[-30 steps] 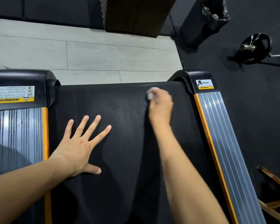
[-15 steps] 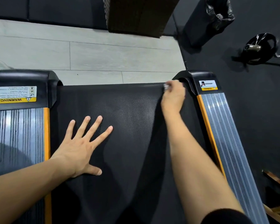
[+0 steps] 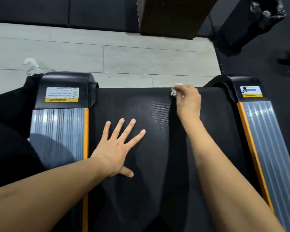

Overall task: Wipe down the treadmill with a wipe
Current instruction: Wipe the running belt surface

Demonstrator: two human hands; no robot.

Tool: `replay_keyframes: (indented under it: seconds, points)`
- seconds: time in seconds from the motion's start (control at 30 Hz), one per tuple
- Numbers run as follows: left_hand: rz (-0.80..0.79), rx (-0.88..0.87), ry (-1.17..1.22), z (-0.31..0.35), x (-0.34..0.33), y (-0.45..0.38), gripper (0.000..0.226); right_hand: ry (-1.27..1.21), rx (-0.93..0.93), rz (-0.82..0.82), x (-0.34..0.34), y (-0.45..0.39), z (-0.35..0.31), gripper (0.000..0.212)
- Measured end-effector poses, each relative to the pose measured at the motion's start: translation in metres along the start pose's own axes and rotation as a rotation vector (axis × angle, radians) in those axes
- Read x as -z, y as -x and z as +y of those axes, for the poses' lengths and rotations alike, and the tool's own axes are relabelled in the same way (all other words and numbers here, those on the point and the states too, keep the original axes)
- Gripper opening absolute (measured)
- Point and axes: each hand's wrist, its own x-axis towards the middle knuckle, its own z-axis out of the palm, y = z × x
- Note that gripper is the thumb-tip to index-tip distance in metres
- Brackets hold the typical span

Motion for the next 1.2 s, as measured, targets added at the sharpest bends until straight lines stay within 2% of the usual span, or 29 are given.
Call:
replay_keyframes:
  seconds: [0.07, 0.13, 0.2, 0.27, 0.33, 0.4, 0.5, 0.57, 0.6, 0.67, 0.73, 0.8, 0.87, 0.93, 1.07, 1.13, 1.2]
  points:
    - [0.01, 0.005, -0.018, 0.0, 0.0, -0.001, 0.135, -0.101, 0.05, -0.046, -0.02, 0.017, -0.037, 0.021]
    - [0.021, 0.009, -0.044, 0.004, 0.001, -0.001, 0.133, -0.261, 0.257, -0.21, -0.047, 0.04, -0.09, 0.021]
    - [0.022, 0.012, -0.058, 0.008, 0.0, 0.001, 0.128, -0.215, 0.453, -0.414, -0.059, 0.061, -0.133, 0.02]
    - [0.034, 0.0, -0.052, 0.01, -0.003, 0.005, 0.121, -0.123, 0.579, -0.49, -0.059, 0.06, -0.139, 0.02]
    - [0.05, -0.01, -0.028, 0.009, -0.006, 0.01, 0.118, -0.096, 0.592, -0.487, -0.046, 0.055, -0.114, 0.018]
    - [0.063, -0.008, -0.013, 0.009, -0.007, 0.012, 0.121, -0.046, 0.527, -0.377, -0.028, 0.051, -0.069, 0.017]
    - [0.072, -0.013, -0.01, 0.01, -0.006, 0.01, 0.123, -0.011, 0.15, -0.135, 0.006, 0.049, -0.007, 0.024]
    - [0.09, -0.033, -0.024, 0.008, -0.008, 0.012, 0.119, -0.066, 0.002, -0.097, 0.006, 0.059, -0.01, 0.024]
    - [0.103, -0.047, -0.041, 0.008, -0.01, 0.014, 0.115, -0.169, 0.021, -0.138, -0.001, 0.063, -0.026, 0.021]
    - [0.106, -0.084, -0.085, 0.01, -0.015, 0.02, 0.104, -0.321, 0.177, -0.343, -0.019, 0.074, -0.068, 0.017]
    - [0.089, -0.111, -0.123, 0.014, -0.015, 0.024, 0.096, -0.241, 0.357, -0.497, -0.032, 0.083, -0.096, 0.02]
    - [0.07, -0.111, -0.143, 0.017, -0.008, 0.027, 0.094, -0.153, 0.45, -0.511, -0.027, 0.08, -0.095, 0.026]
    - [0.061, -0.102, -0.167, 0.019, -0.001, 0.026, 0.096, -0.094, 0.495, -0.408, -0.005, 0.073, -0.066, 0.022]
    - [0.037, -0.078, -0.18, 0.02, 0.001, 0.025, 0.098, -0.001, 0.351, -0.224, 0.025, 0.058, -0.011, 0.021]
    - [0.0, -0.052, -0.161, 0.021, -0.003, 0.022, 0.099, 0.179, -0.261, 0.147, 0.077, 0.061, 0.112, 0.026]
    - [-0.005, -0.054, -0.147, 0.021, -0.003, 0.021, 0.1, 0.166, -0.408, 0.223, 0.067, 0.068, 0.118, 0.027]
    - [0.005, -0.055, -0.132, 0.021, -0.004, 0.02, 0.1, 0.097, -0.409, 0.255, 0.047, 0.062, 0.085, 0.034]
